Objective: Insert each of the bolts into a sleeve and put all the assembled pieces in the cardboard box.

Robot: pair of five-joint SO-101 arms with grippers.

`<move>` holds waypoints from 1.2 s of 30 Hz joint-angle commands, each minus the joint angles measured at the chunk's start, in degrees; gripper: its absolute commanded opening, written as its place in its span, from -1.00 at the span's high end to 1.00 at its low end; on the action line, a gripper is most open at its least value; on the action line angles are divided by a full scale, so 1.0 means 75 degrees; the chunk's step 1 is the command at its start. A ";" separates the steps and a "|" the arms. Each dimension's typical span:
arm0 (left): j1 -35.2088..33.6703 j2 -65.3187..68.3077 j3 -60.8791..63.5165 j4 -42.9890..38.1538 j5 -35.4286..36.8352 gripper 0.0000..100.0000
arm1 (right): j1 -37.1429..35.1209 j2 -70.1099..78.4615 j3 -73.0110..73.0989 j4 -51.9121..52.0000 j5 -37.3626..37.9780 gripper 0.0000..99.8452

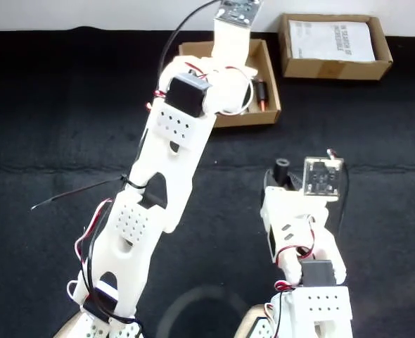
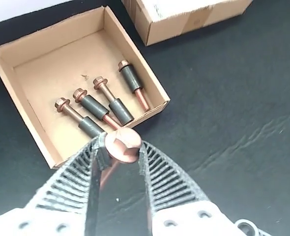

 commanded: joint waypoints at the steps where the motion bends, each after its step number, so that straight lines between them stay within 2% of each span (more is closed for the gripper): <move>1: -0.0053 -0.0733 -0.0311 0.0129 0.0481 0.98 | -0.0135 -0.0041 -0.0018 -0.0475 -0.0375 0.98; 8: -0.0147 -0.1061 -0.0311 0.0281 0.1149 0.98 | -0.0862 -0.0041 0.0451 -0.1061 -0.0645 0.98; 13: -0.0381 -0.1436 -0.0322 0.0305 0.1184 0.98 | -0.1143 -0.0041 0.0697 -0.1119 -0.0621 0.98; 19: -0.0662 -0.2245 -0.0322 0.0856 0.1067 0.98 | -0.1518 -0.0041 0.0768 -0.1119 -0.0598 0.98; 33: -0.2374 -0.3663 -0.0205 0.1114 -0.1512 0.98 | -0.1623 -0.0088 0.0768 -0.1108 -0.0598 0.98; 36: -0.2667 -0.4179 0.0639 0.1114 -0.1700 0.98 | -0.1694 -0.0088 0.0768 -0.1108 -0.0598 0.98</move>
